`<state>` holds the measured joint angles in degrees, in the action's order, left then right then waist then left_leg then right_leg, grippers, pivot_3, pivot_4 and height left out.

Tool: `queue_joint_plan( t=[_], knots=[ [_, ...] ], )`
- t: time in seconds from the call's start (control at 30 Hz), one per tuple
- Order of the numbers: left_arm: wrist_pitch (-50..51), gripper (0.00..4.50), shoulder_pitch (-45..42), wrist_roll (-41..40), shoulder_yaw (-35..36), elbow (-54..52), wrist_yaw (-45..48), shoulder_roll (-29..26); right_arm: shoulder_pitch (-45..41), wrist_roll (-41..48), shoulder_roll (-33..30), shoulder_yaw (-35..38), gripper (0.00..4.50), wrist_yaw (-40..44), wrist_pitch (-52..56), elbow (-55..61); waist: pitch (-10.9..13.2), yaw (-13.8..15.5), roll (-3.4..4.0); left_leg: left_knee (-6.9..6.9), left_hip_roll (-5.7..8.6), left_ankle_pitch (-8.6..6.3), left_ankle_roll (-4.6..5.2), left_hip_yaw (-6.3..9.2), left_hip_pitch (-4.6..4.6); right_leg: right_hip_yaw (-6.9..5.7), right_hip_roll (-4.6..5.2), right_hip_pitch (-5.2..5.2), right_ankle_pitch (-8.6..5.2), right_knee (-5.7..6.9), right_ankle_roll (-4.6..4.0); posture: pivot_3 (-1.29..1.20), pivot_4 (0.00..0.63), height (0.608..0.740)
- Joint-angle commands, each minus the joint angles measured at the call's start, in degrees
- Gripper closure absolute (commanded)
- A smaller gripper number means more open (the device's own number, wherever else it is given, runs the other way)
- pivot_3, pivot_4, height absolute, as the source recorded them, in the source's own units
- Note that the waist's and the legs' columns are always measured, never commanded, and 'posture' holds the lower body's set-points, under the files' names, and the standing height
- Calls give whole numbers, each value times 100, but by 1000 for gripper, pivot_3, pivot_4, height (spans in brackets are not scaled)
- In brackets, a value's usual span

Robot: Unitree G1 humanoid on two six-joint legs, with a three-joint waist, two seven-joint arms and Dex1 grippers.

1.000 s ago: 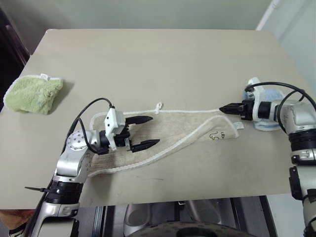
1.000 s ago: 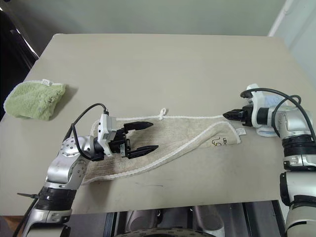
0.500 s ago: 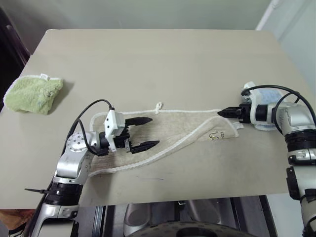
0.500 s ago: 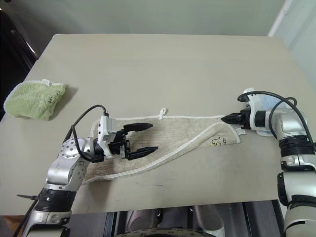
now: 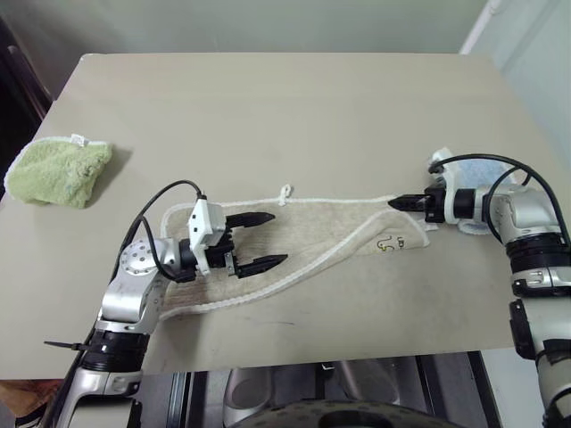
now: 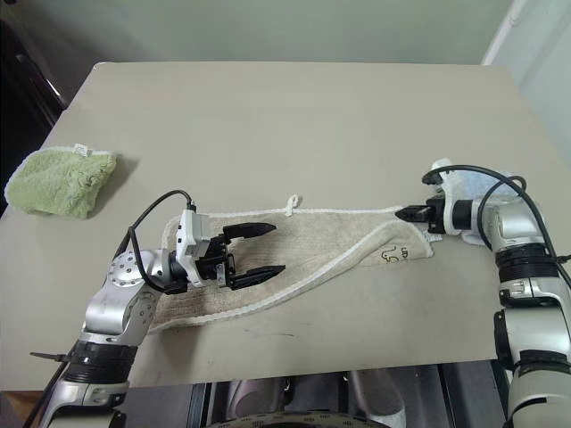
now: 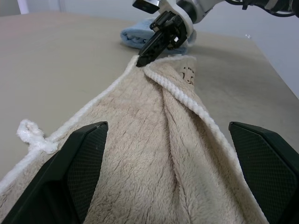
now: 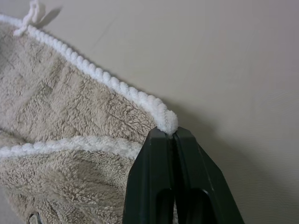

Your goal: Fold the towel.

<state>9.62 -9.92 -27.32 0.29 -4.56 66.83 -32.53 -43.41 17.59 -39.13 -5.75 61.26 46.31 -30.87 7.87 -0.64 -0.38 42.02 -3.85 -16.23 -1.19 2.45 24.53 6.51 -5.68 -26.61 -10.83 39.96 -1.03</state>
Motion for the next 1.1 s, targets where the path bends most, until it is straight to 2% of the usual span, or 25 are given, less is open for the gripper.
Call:
queue_joint_plan(
  t=[0.03, 0.27, 0.4, 0.6, 0.77, 1.1],
  knots=[
    [-31, 0, -12, -100, 145, -203, -110, 4, -129, 45, -160, 222, 4482, 126, -107, 179, 0, -1, 0, 0, 0, 0, 0, 0, 0, 0, 0, 0, 1, 0, -1, 0, 150, 703],
    [5, 0, -475, -236, 683, 365, -420, -87, 84, 429, -483, 528, 4482, 282, 178, 1419, 4, 14, 6, 0, -1, 0, 0, 1, 6, -2, -1, -4, 3, 0, -7, 0, 150, 703],
    [-316, 0, -1053, 1, 1042, 1351, -606, -247, 150, 730, -655, 838, 4482, 141, 553, 2314, 4, 14, 6, 0, 0, 3, 2, 1, 4, -2, -1, -2, 2, 0, -13, 0, 150, 703],
    [-694, 0, -1581, 238, 1206, 2852, -217, -741, 208, 1122, -853, 1165, 4482, 33, 896, 3246, 4, 12, 6, 0, 2, 5, 2, 1, 8, 0, 0, -7, 2, 0, -12, 0, 150, 703],
    [-940, 0, -1990, 381, 1237, 3698, -108, -909, 107, 1441, -1045, 1401, 4482, -20, 1100, 3708, 4, 19, 6, 1, 1, 5, 2, 4, 37, -3, 0, -31, 4, 0, -9, 0, 150, 703],
    [-651, 0, -2239, 358, 1472, 4708, -30, -1066, -565, 1965, -1246, 1763, 4482, -386, 1324, 4149, 4, 16, 6, 1, 4, 5, 2, 0, 52, -1, 2, -52, 1, 4, 0, 0, 150, 703]
  ],
)
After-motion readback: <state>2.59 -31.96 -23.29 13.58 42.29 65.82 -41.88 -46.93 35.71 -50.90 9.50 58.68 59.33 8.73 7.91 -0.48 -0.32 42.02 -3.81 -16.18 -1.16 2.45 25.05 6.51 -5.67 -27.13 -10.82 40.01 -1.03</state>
